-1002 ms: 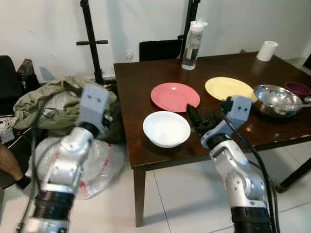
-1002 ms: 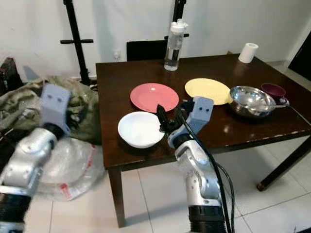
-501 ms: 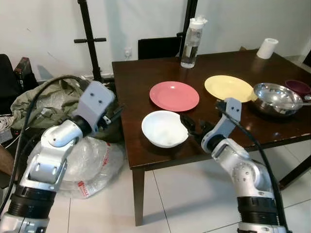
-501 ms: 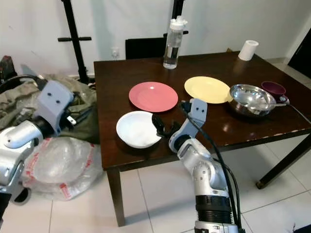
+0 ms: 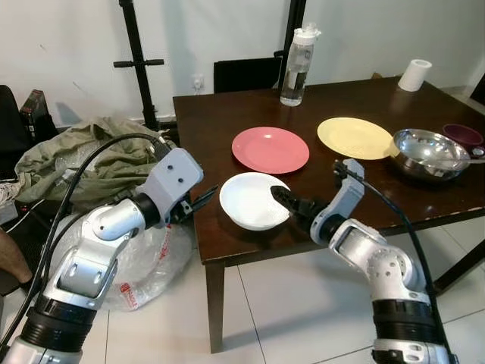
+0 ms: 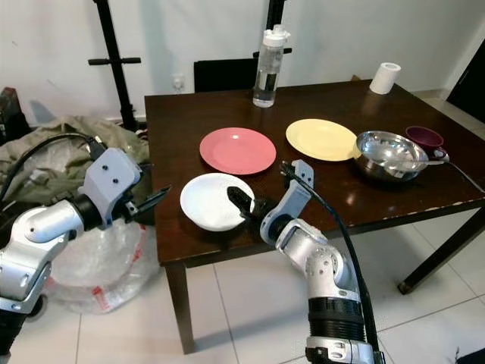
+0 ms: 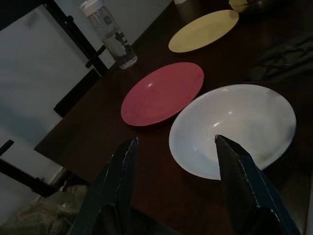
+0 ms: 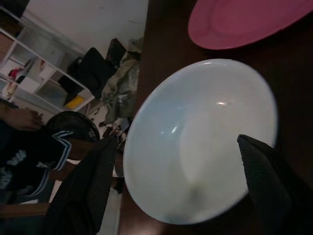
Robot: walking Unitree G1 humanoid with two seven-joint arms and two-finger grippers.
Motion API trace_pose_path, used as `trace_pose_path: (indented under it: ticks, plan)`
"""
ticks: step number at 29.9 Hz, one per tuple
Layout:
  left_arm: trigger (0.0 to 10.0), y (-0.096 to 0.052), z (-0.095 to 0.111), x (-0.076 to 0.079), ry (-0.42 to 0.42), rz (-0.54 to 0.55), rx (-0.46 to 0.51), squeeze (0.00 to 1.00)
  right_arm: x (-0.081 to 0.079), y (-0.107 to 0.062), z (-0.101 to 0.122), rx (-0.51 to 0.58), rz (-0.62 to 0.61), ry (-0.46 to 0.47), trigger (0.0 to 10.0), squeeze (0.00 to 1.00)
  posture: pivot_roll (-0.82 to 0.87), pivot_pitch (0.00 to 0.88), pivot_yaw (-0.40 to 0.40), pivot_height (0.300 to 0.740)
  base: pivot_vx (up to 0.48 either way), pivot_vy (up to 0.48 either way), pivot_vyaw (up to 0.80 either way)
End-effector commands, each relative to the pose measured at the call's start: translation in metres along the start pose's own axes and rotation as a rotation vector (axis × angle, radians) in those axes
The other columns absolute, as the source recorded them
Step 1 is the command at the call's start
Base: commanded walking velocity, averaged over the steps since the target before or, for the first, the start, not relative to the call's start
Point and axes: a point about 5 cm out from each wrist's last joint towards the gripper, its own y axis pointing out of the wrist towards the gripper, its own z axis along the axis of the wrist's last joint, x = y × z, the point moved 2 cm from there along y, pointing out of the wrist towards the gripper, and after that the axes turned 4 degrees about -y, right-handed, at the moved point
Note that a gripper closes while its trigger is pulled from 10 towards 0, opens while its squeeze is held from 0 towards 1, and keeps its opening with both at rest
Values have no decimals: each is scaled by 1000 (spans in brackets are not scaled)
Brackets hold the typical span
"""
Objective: Setting the table
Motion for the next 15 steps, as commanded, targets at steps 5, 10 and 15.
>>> trace_pose_path:
  ticks: [5,10,15]
  plan:
    - [10000,-1,-5,11,-2,-30,-15,0,3,7,-19,-60,0,8,10000,0,10,139,54,740,0,0,0]
    - [10000,-1,-6,11,-4,-28,-16,0,2,11,-24,-81,-6,5,10000,0,9,139,52,740,0,0,0]
    - [10000,-1,-6,12,-6,-19,-19,0,4,14,-31,-108,-4,23,10000,0,12,142,45,740,0,0,0]
